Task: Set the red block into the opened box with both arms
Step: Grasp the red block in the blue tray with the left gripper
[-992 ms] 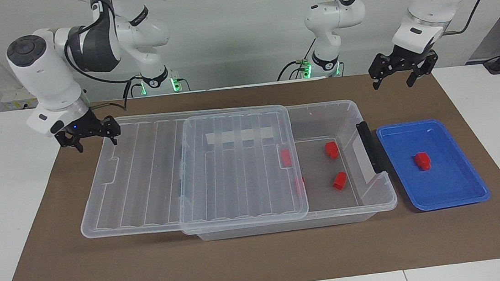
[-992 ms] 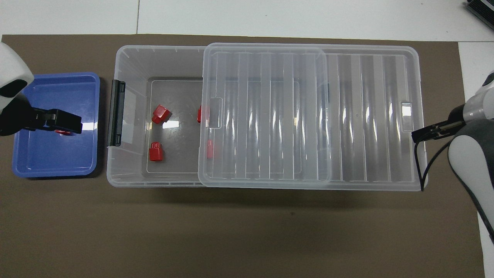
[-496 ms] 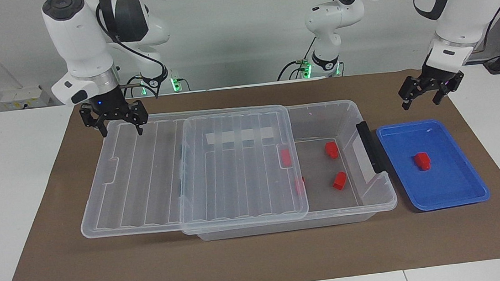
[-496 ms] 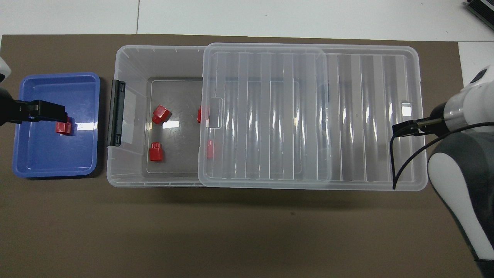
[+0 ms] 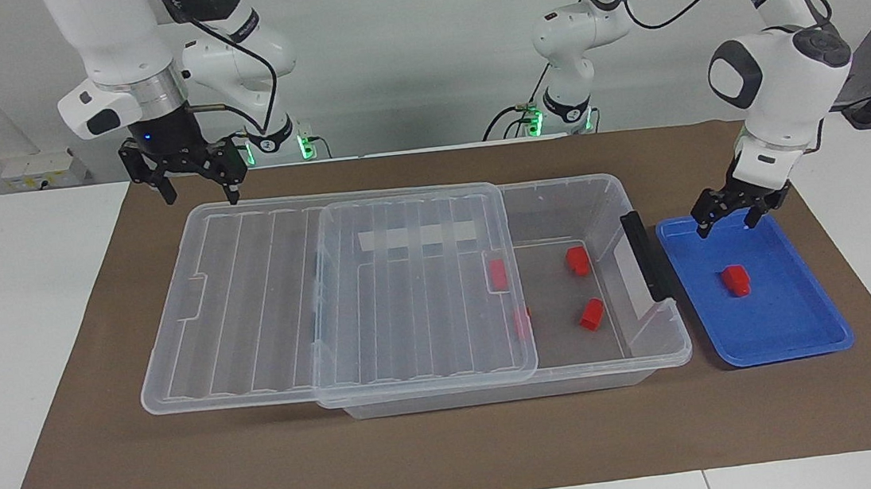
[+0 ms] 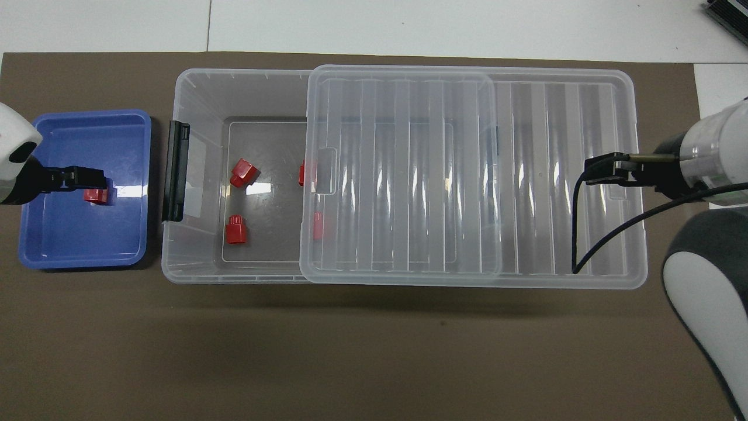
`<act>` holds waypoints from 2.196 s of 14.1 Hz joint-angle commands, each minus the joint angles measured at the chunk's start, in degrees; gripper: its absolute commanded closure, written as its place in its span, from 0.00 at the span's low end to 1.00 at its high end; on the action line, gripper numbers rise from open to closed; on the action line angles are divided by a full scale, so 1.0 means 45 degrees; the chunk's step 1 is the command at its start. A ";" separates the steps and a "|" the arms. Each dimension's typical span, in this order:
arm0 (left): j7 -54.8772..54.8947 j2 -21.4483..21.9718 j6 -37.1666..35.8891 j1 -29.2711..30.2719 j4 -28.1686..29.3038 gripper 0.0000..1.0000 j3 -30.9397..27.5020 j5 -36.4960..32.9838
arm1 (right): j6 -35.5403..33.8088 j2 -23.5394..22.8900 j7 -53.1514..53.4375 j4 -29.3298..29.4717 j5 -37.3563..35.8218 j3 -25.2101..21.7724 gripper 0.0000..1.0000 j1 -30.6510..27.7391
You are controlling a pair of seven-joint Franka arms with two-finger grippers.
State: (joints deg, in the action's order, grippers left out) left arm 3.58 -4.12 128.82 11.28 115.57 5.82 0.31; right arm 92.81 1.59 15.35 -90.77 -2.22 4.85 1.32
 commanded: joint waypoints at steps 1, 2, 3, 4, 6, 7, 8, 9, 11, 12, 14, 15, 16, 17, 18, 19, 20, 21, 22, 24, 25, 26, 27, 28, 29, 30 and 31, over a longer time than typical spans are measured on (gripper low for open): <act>0.0490 -0.0507 0.1448 0.0440 0.0627 0.00 0.0112 -0.0010 | -0.0935 -0.0742 0.0183 0.1496 0.0221 0.0054 0.00 -0.0099; 0.0899 -0.0838 0.1683 0.0596 0.0550 0.00 0.0112 -0.0010 | -0.1015 -0.0802 0.0163 0.1384 0.0201 0.0035 0.00 -0.0118; 0.1173 -0.1189 0.2188 0.0617 0.0530 0.00 0.0112 -0.0010 | -0.1054 -0.0706 0.0067 0.1189 0.0182 0.0016 0.00 -0.0176; 0.1273 -0.1599 0.2831 0.0637 0.0549 0.00 0.0112 -0.0010 | -0.1016 -0.0608 0.0046 0.0955 0.0201 0.0035 0.00 -0.0235; 0.1293 -0.2245 0.3597 0.0733 0.0510 0.00 0.0093 -0.0029 | -0.1035 -0.0529 0.0046 0.0816 0.0240 0.0035 0.00 -0.0333; 0.1371 -0.2499 0.3774 0.0966 0.0491 0.00 0.0093 -0.0029 | -0.1054 -0.0510 0.0046 0.0719 0.0240 0.0035 0.00 -0.0372; 0.1545 -0.2753 0.4027 0.1162 0.0490 0.00 0.0112 -0.0029 | -0.1055 -0.0471 0.0027 0.0660 0.0240 0.0035 0.00 -0.0372; 0.1702 -0.2968 0.4339 0.1338 0.0510 0.00 0.0112 -0.0029 | -0.1074 -0.0432 0.0007 0.0621 0.0240 0.0035 0.00 -0.0392; 0.2091 -0.3146 0.4517 0.1476 0.0510 0.02 0.0093 -0.0029 | -0.1230 -0.0412 -0.0226 0.0543 0.0240 0.0035 0.00 -0.0411; 0.2249 -0.3127 0.4498 0.1515 0.0510 0.02 0.0093 -0.0029 | -0.1250 -0.0354 -0.0227 0.0543 0.0240 0.0035 0.00 -0.0392; 0.2250 -0.3146 0.4498 0.1594 0.0549 0.05 0.0093 -0.0029 | -0.1211 -0.0353 -0.0208 0.0543 0.0240 0.0035 0.00 -0.0411; 0.2250 -0.3146 0.4498 0.1574 0.0549 0.15 0.0093 -0.0029 | -0.1211 -0.0353 -0.0208 0.0543 0.0240 0.0035 0.00 -0.0411; 0.2250 -0.3146 0.4479 0.1555 0.0588 0.29 0.0093 -0.0029 | -0.1211 -0.0353 -0.0208 0.0543 0.0240 0.0035 0.00 -0.0392; 0.2250 -0.3146 0.4421 0.1516 0.0549 0.44 0.0093 -0.0029 | -0.1211 -0.0353 -0.0208 0.0543 0.0240 0.0035 0.00 -0.0392; 0.2250 -0.3146 0.4343 0.1458 0.0549 0.61 0.0093 -0.0029 | -0.1211 -0.0353 -0.0208 0.0543 0.0240 0.0035 0.00 -0.0392; 0.2250 -0.3146 0.4303 0.1438 0.0549 0.75 0.0093 -0.0029 | -0.1211 -0.0353 -0.0208 0.0543 0.0240 0.0035 0.00 -0.0392; 0.2250 -0.3127 0.4187 0.1418 0.0510 0.90 0.0093 -0.0029 | -0.1211 -0.0353 -0.0208 0.0543 0.0240 0.0035 0.00 -0.0392; 0.2250 -0.3146 0.3876 0.1379 0.0375 1.00 0.0093 -0.0029 | -0.1211 -0.0353 -0.0208 0.0543 0.0240 0.0035 0.00 -0.0392; 0.2250 -0.3146 0.3293 0.1360 -0.0033 1.00 0.0093 -0.0049 | -0.1211 -0.0353 -0.0208 0.0543 0.0240 0.0035 0.00 -0.0392; 0.2231 -0.3146 0.1189 0.1166 -0.1436 1.00 0.0112 -0.0030 | -0.1192 -0.0353 -0.0208 0.0543 0.0240 0.0035 0.00 -0.0392; 0.2095 -0.3069 -0.0176 0.0951 -0.2333 1.00 0.0131 -0.0029 | -0.1191 -0.0353 -0.0208 0.0543 0.0240 0.0035 0.00 -0.0392; 0.1765 -0.2971 -0.1581 0.0698 -0.3250 1.00 0.0132 -0.0010 | -0.1191 -0.0353 -0.0208 0.0543 0.0240 0.0035 0.00 -0.0392; 0.0911 -0.2932 -0.2852 0.0444 -0.4110 1.00 0.0190 0.0067 | -0.1191 -0.0353 -0.0208 0.0543 0.0240 0.0035 0.00 -0.0392; -0.0238 -0.2815 -0.3987 0.0132 -0.4892 1.00 0.0287 0.0088 | -0.1191 -0.0353 -0.0208 0.0543 0.0240 0.0035 0.00 -0.0392; -0.1487 -0.2698 -0.4868 -0.0509 -0.5461 1.00 0.0288 0.0107 | -0.1191 -0.0353 -0.0208 0.0543 0.0240 0.0035 0.00 -0.0392; -0.2776 -0.2465 -0.5573 -0.1212 -0.5873 1.00 0.0268 0.0107 | -0.1191 -0.0353 -0.0208 0.0543 0.0240 0.0035 0.00 -0.0392; -0.4103 -0.2327 -0.6257 -0.1895 -0.6244 1.00 0.0268 0.0107 | -0.1191 -0.0353 -0.0208 0.0543 0.0240 0.0035 0.00 -0.0392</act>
State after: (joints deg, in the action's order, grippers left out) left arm -5.48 -15.27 106.40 8.29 90.95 7.78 0.48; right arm 87.64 -0.73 15.30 -87.57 -2.22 4.74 0.30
